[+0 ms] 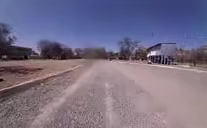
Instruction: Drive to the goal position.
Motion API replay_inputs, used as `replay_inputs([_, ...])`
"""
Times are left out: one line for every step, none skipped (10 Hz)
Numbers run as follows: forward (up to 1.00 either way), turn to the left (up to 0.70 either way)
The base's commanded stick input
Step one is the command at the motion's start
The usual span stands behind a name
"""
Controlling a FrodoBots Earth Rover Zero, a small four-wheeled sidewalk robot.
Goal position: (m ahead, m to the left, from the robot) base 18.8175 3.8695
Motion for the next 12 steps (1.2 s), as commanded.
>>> replay_inputs([1.0,0.0])
replay_inputs([1.0,0.0])
replay_inputs([1.0,0.0])
replay_inputs([1.0,0.0])
replay_inputs([1.0,0.0])
replay_inputs([1.0,0.0])
replay_inputs([1.0,0.0])
replay_inputs([1.0,0.0])
replay_inputs([1.0,0.0])
replay_inputs([1.0,0.0])
replay_inputs([1.0,0.0])
replay_inputs([1.0,0.0])
